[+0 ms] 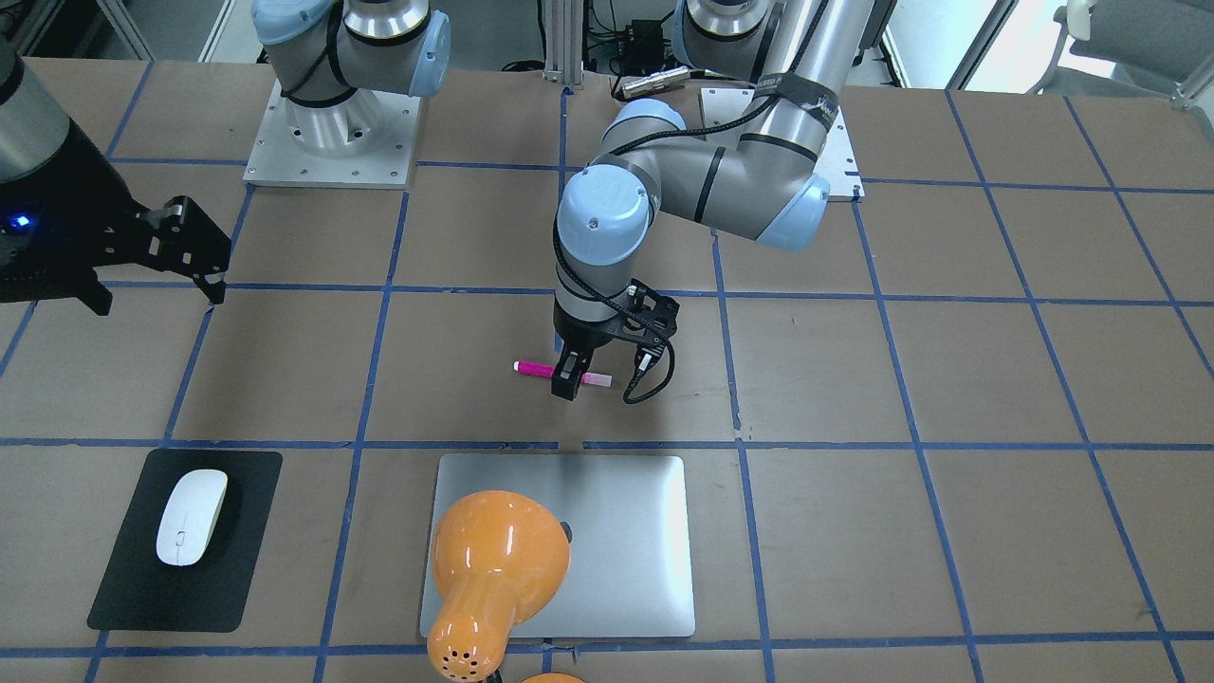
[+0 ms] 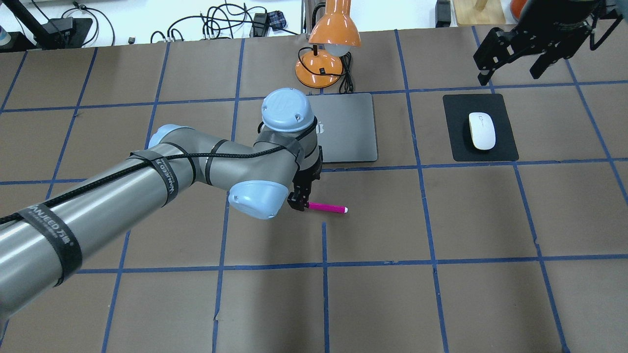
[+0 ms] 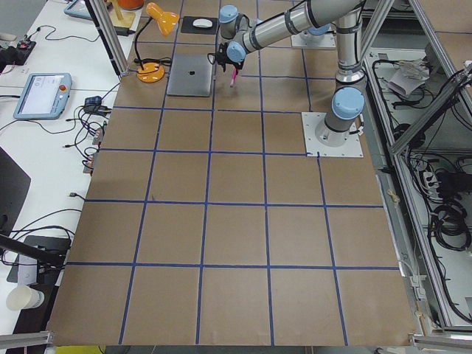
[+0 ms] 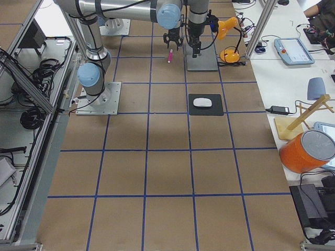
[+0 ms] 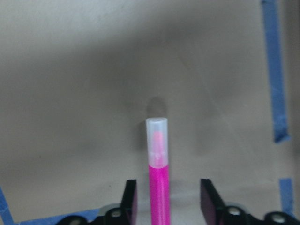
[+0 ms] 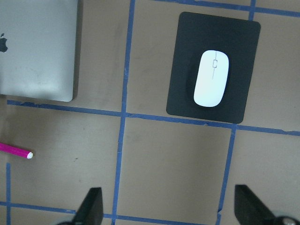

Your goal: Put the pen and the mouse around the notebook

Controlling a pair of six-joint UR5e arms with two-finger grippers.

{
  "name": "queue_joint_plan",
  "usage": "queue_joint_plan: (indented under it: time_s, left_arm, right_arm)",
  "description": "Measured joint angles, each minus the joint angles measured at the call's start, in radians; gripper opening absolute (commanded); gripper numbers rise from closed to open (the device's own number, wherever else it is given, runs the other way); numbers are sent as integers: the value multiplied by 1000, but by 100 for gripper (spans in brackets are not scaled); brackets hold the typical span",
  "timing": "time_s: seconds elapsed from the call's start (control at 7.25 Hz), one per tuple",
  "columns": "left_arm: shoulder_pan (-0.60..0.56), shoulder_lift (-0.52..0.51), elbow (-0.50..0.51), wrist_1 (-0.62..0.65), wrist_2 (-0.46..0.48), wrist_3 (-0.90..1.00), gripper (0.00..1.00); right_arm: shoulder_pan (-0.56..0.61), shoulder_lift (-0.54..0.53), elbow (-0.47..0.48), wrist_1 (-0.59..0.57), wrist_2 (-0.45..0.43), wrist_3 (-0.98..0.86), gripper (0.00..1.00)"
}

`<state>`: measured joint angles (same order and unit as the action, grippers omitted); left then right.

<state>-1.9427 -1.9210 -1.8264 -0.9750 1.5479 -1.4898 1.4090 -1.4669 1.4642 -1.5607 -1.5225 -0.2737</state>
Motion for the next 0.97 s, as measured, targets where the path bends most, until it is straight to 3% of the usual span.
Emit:
queue_joint_plan:
  time_s: [0.28, 0.97]
  left_arm:
    - [50, 110, 61, -218, 83, 387, 100]
    - [309, 386, 98, -475, 105, 1429, 100]
  right_arm:
    - [2, -15, 39, -4, 14, 8, 100]
    - [77, -24, 41, -44, 7, 54, 100]
